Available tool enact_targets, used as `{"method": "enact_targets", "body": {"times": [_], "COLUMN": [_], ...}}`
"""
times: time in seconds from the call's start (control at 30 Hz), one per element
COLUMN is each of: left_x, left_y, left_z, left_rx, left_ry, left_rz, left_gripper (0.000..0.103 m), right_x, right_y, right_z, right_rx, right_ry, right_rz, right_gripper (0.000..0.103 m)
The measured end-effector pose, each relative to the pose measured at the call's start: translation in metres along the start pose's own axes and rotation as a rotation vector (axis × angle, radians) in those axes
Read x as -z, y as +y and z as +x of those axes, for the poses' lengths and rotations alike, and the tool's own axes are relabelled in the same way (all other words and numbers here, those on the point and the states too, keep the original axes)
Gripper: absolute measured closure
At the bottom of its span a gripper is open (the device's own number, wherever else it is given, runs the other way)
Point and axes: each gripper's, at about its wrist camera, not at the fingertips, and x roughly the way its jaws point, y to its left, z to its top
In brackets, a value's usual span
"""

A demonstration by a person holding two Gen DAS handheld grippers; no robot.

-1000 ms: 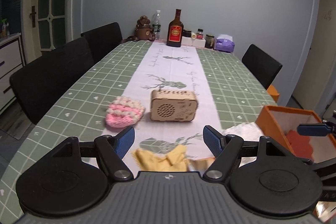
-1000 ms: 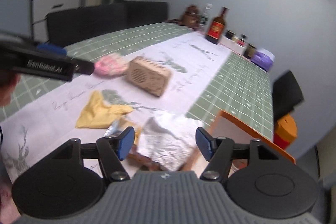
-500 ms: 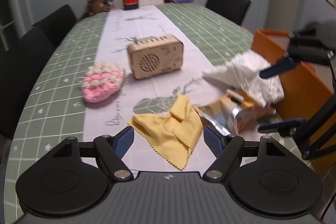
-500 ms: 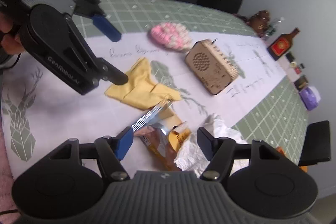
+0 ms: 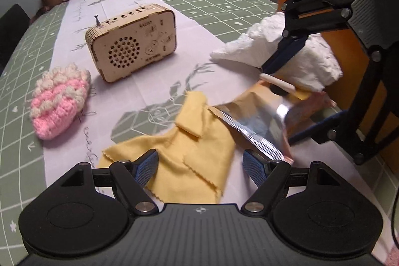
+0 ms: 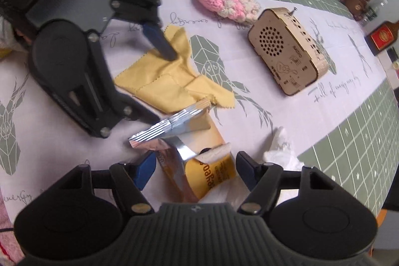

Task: Organize soft objects
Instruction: 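Move the right gripper to the foil Deeyeo snack bag while the left gripper reaches the yellow cloth, then grasp and lift the Deeyeo snack bag with the right gripper while the left gripper grasps the yellow cloth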

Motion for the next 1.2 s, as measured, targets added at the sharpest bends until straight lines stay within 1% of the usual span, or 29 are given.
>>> {"method": "enact_targets", "body": {"times": [0.13, 0.17, 0.23, 0.3, 0.4, 0.43, 0.47, 0.5, 0.53, 0.6, 0.63, 0.7, 0.73, 0.77, 0.83, 0.93, 1.03, 1.13, 1.2], "left_x": [-0.006, -0.007, -0.009, -0.009, -0.009, -0.008, -0.008, -0.007, -0.005, -0.003, -0.001, 0.004, 0.007, 0.011, 0.020, 0.034, 0.048, 0.061, 0.069], "left_y": [0.006, 0.006, 0.008, 0.012, 0.014, 0.015, 0.015, 0.015, 0.015, 0.015, 0.016, 0.017, 0.018, 0.017, 0.015, 0.012, 0.009, 0.005, 0.000], "left_z": [0.006, 0.008, 0.012, 0.013, 0.014, 0.014, 0.013, 0.011, 0.009, 0.005, 0.002, -0.003, -0.006, -0.009, -0.016, -0.026, -0.037, -0.047, -0.053], "left_rx": [-0.007, -0.014, -0.014, -0.005, 0.005, 0.013, 0.023, 0.028, 0.032, 0.031, 0.027, 0.014, 0.010, 0.010, 0.025, 0.024, 0.013, -0.005, -0.023], "left_ry": [-0.013, -0.020, -0.035, -0.043, -0.053, -0.055, -0.059, -0.062, -0.068, -0.073, -0.073, -0.073, -0.072, -0.072, -0.075, -0.085, -0.094, -0.107, -0.120], "left_rz": [0.010, 0.019, 0.021, 0.015, 0.027, 0.029, 0.032, 0.043, 0.050, 0.054, 0.050, 0.050, 0.051, 0.060, 0.088, 0.102, 0.079, 0.050, 0.006], "left_gripper": [0.010, 0.006, 0.004, 0.003, 0.005, 0.007, 0.013, 0.022, 0.028, 0.049, 0.054, 0.076, 0.080, 0.087, 0.091, 0.092, 0.092, 0.092, 0.092], "right_x": [-0.007, -0.008, -0.009, -0.010, -0.010, -0.010, -0.008, -0.007, -0.006, -0.006, -0.007, -0.007, -0.008, -0.008, -0.009, -0.010, -0.012, -0.012, -0.010], "right_y": [-0.006, -0.008, -0.011, -0.013, -0.015, -0.015, -0.015, -0.014, -0.012, -0.009, -0.008, -0.004, -0.002, 0.000, 0.006, 0.017, 0.030, 0.041, 0.053], "right_z": [0.012, 0.016, 0.023, 0.027, 0.027, 0.026, 0.025, 0.024, 0.023, 0.021, 0.021, 0.020, 0.019, 0.018, 0.016, 0.013, 0.010, 0.006, 0.003], "right_rx": [-0.042, -0.058, -0.079, -0.096, -0.119, -0.118, -0.116, -0.115, -0.113, -0.103, -0.101, -0.098, -0.095, -0.093, -0.096, -0.109, -0.109, -0.108, -0.093], "right_ry": [0.035, 0.049, 0.065, 0.062, 0.054, 0.047, 0.038, 0.028, 0.022, 0.019, 0.017, 0.017, 0.018, 0.017, 0.014, 0.015, 0.025, 0.030, 0.023], "right_rz": [-0.042, -0.049, -0.049, -0.042, -0.031, -0.035, -0.043, -0.054, -0.066, -0.075, -0.076, -0.074, -0.071, -0.068, -0.070, -0.083, -0.077, -0.033, -0.010], "right_gripper": [0.033, 0.033, 0.033, 0.033, 0.039, 0.041, 0.041, 0.043, 0.044, 0.045, 0.045, 0.046, 0.046, 0.047, 0.047, 0.047, 0.046, 0.045, 0.042]}}
